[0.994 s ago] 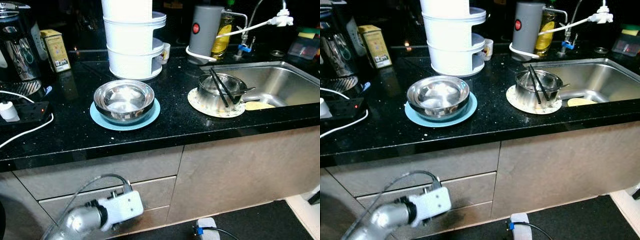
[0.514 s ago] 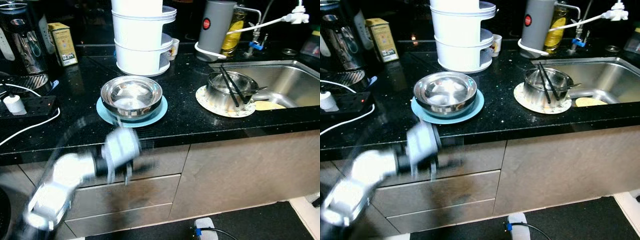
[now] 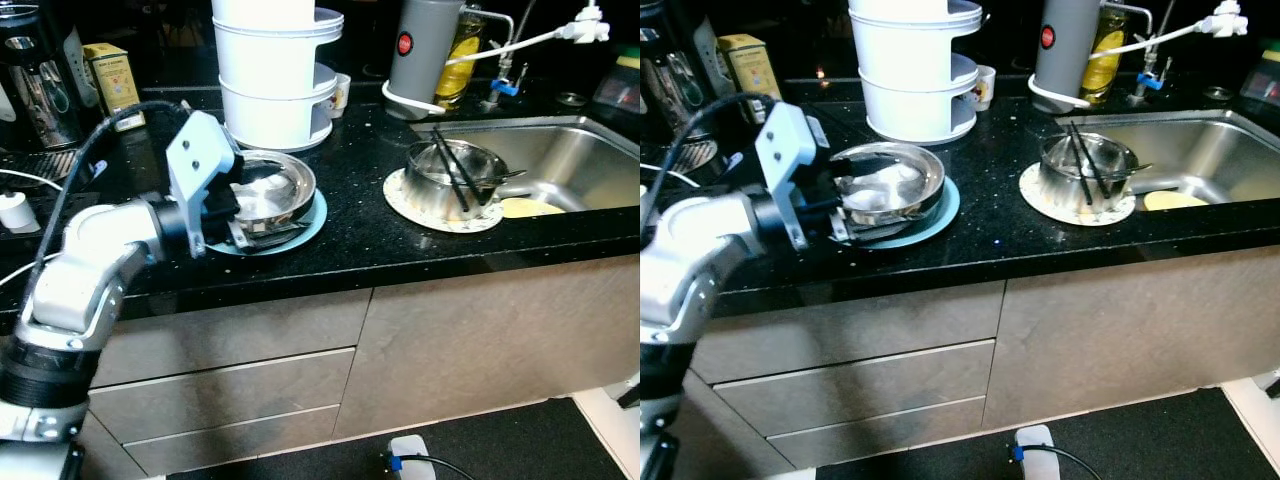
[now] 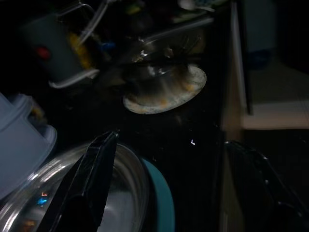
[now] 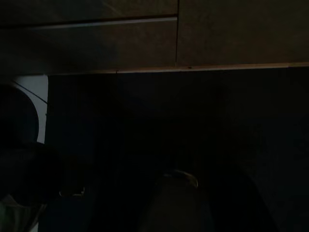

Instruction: Kitchen organization

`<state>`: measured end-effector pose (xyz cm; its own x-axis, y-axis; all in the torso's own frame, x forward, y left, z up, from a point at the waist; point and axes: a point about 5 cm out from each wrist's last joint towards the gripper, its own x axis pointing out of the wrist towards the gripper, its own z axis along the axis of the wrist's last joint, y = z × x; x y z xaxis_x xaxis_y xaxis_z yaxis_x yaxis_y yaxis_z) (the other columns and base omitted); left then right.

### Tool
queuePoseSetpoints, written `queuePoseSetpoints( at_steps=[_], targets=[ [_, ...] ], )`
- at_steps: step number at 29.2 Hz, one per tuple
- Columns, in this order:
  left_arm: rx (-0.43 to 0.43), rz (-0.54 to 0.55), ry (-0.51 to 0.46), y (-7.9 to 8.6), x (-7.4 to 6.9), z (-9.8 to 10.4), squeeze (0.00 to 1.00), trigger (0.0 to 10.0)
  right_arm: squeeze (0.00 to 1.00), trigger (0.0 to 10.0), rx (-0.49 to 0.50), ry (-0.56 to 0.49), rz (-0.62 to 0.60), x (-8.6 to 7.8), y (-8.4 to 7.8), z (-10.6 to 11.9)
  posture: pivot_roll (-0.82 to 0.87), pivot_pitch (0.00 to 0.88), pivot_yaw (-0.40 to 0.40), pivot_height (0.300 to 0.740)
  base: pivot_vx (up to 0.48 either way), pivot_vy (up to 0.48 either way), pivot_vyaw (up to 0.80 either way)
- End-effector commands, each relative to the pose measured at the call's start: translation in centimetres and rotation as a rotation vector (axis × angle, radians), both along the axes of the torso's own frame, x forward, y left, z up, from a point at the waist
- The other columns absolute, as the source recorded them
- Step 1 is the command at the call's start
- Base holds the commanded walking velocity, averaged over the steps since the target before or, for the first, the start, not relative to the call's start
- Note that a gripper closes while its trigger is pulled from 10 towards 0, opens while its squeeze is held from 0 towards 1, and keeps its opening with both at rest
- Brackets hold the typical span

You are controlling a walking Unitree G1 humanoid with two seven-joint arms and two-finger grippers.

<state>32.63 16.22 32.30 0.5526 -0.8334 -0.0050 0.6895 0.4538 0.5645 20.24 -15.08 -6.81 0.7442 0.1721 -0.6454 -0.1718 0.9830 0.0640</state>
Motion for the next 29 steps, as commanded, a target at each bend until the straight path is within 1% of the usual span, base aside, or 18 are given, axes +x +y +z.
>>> queuePoseSetpoints(
  at_steps=[1,3,4,6,8,9,12,13,14,17,18,19,20,22,26,28,29],
  targets=[
    [0.079,-0.012,0.002,0.2,0.3,0.1,0.0,10.0,0.0,10.0,0.003,0.033,-0.021,-0.8,-0.2,-0.5,0.03,0.132,-0.029,0.74,0.0,0.0,0.0],
    [0.163,-0.028,0.023,0.7,0.6,0.1,0.0,10.0,0.0,10.0,0.004,0.036,-0.03,-0.8,-0.3,-0.5,0.03,0.133,-0.027,0.74,0.0,0.0,0.0],
    [0.163,-0.028,0.023,0.7,0.6,0.1,0.0,10.0,0.0,10.0,0.004,0.036,-0.03,-0.8,-0.3,-0.5,0.03,0.133,-0.027,0.74,0.0,0.0,0.0],
    [0.242,-0.031,0.033,1.3,1.0,0.1,0.0,10.0,0.0,10.0,0.004,0.038,-0.037,-0.8,-0.3,-0.5,0.03,0.134,-0.024,0.74,0.0,0.0,0.0],
    [0.275,-0.024,0.043,1.7,1.5,0.0,0.0,10.0,0.0,10.0,0.005,0.04,-0.041,-0.9,-0.3,-0.6,0.03,0.134,-0.023,0.74,0.0,0.0,0.0],
    [0.275,-0.024,0.043,1.7,1.5,0.0,0.0,10.0,0.0,10.0,0.005,0.04,-0.041,-0.9,-0.3,-0.6,0.03,0.134,-0.023,0.74,0.0,0.0,0.0],
    [0.36,-0.019,0.068,2.2,2.3,-0.3,0.0,10.0,0.0,10.0,0.008,0.042,-0.046,-0.9,-0.3,-0.6,0.03,0.134,-0.02,0.74,0.0,0.0,0.0],
    [0.36,-0.019,0.068,2.2,2.3,-0.3,0.0,10.0,0.0,10.0,0.008,0.042,-0.046,-0.9,-0.3,-0.6,0.03,0.134,-0.02,0.74,0.0,0.0,0.0],
    [0.389,-0.015,0.073,2.4,2.6,-0.5,0.0,10.0,0.0,10.0,0.009,0.042,-0.049,-0.9,-0.2,-0.6,0.03,0.133,-0.018,0.74,0.0,0.0,0.0],
    [0.437,-0.007,0.075,2.6,3.2,-0.6,0.0,10.0,0.0,10.0,0.013,0.039,-0.053,-0.7,-0.1,-0.5,0.03,0.134,-0.015,0.74,0.0,0.0,0.0],
    [0.437,-0.007,0.075,2.6,3.2,-0.6,0.0,10.0,0.0,10.0,0.013,0.039,-0.053,-0.7,-0.1,-0.5,0.03,0.134,-0.015,0.74,0.0,0.0,0.0],
    [0.477,0.003,0.072,2.6,3.6,-0.8,0.0,10.0,0.0,10.0,0.016,0.036,-0.055,-0.7,0.0,-0.5,0.03,0.134,-0.014,0.74,0.0,0.0,0.0],
    [0.477,0.003,0.072,2.6,3.6,-0.8,0.0,10.0,0.0,10.0,0.016,0.036,-0.055,-0.7,0.0,-0.5,0.03,0.134,-0.014,0.74,0.0,0.0,0.0],
    [0.522,0.013,0.07,2.6,4.0,-1.1,0.0,10.0,0.0,10.0,0.019,0.035,-0.058,-0.6,0.0,-0.4,0.03,0.133,-0.011,0.74,0.0,0.0,0.0],
    [0.528,0.009,0.07,2.6,4.2,-1.2,0.0,10.0,0.0,10.0,0.021,0.034,-0.061,-0.6,0.1,-0.4,0.03,0.133,-0.011,0.74,0.0,0.0,0.0],
    [0.544,0.001,0.075,2.6,4.4,-1.3,0.0,10.0,0.0,10.0,0.022,0.034,-0.064,-0.6,0.1,-0.4,0.03,0.132,-0.008,0.74,0.0,0.0,0.0],
    [0.548,0.001,0.076,2.6,4.5,-1.4,0.0,8.7,0.0,10.0,0.022,0.034,-0.065,-0.6,0.1,-0.5,0.03,0.132,-0.008,0.74,0.0,0.0,0.0]
  ],
)
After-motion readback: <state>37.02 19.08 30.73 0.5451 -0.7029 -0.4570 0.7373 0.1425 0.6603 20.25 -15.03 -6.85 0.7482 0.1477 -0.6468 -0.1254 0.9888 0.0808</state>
